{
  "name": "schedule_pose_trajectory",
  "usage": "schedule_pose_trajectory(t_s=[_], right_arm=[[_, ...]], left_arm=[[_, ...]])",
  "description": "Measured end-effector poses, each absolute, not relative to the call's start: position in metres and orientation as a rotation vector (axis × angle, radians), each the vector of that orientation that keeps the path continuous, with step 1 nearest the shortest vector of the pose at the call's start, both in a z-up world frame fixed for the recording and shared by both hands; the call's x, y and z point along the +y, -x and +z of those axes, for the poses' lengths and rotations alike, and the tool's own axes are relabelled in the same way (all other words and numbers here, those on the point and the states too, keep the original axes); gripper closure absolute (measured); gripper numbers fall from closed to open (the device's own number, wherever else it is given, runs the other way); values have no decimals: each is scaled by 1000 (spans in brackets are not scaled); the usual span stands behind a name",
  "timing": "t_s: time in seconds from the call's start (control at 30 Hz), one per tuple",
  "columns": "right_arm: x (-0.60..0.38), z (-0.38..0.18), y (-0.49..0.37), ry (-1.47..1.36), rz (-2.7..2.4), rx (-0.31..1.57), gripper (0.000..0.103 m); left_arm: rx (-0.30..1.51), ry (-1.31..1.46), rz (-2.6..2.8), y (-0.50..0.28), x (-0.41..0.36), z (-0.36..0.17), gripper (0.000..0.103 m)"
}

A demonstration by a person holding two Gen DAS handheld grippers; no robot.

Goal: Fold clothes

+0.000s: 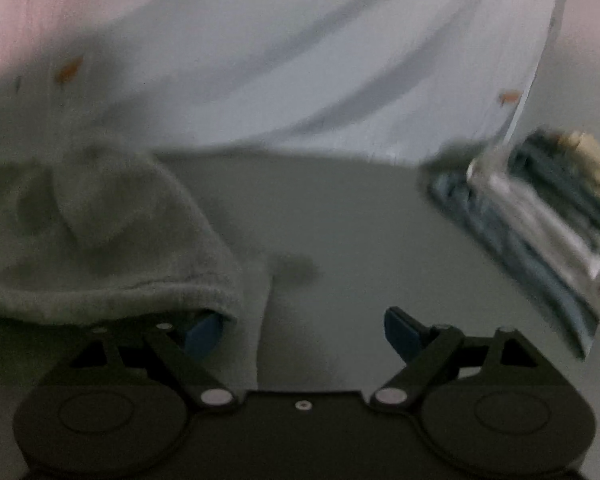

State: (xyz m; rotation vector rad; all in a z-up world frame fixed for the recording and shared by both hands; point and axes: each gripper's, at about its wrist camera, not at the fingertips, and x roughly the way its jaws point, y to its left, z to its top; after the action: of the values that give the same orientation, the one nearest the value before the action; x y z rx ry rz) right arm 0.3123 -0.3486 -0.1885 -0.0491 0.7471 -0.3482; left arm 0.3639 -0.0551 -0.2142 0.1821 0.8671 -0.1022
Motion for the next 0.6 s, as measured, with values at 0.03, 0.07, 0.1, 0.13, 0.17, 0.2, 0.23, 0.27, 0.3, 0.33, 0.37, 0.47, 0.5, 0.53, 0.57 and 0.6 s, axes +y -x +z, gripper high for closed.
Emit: schedule_pose_trajectory(t_s=[0.03, 0.07, 0.1, 0.13, 0.17, 0.2, 0.23, 0.27, 0.3, 0.33, 0.37, 0.47, 0.5, 0.53, 0.57, 0.6], right_arm=[[-350, -192, -312, 43, -343, 762, 14], [-352, -195, -311, 37, -337, 776, 14], [-353, -198, -310, 30, -331, 790, 14], [-355, -198, -308, 19, -323, 795, 14], [-357, -197, -306, 8, -310, 794, 14], [-359, -195, -305, -3, -297, 794, 14], [-357, -195, -301, -7, -291, 790, 14], [-357, -194, -298, -13, -277, 789, 14], [-357, -192, -295, -20, -263, 788, 14], [-358, -191, -294, -28, -253, 789, 14], [-359, -189, -292, -36, -243, 790, 14], [-356, -186, -282, -53, -219, 790, 14], [-355, -185, -279, -59, -214, 790, 14], [-353, -184, -276, -65, -209, 789, 14], [-352, -183, -272, -71, -204, 789, 14], [-352, -182, -269, -78, -200, 790, 13]], left_arm=[[887, -158, -111, -364, -53, -217, 19], [900, -134, -117, -364, -50, -217, 19], [903, -116, -121, -363, -49, -216, 19], [902, -106, -128, -363, -47, -214, 18], [903, -103, -139, -363, -47, -211, 17], [900, -103, -154, -361, -46, -209, 16], [896, -103, -169, -359, -46, -207, 16], [890, -94, -182, -357, -44, -206, 16], [888, -68, -194, -354, -42, -204, 16], [887, -36, -206, -351, -39, -202, 16], [895, 15, -216, -348, -36, -200, 14], [897, 175, -230, -340, -22, -197, 9], [892, 187, -222, -337, -20, -195, 9], [887, 188, -212, -334, -20, -192, 9], [881, 170, -202, -332, -20, -189, 9], [873, 148, -193, -328, -21, -187, 9]])
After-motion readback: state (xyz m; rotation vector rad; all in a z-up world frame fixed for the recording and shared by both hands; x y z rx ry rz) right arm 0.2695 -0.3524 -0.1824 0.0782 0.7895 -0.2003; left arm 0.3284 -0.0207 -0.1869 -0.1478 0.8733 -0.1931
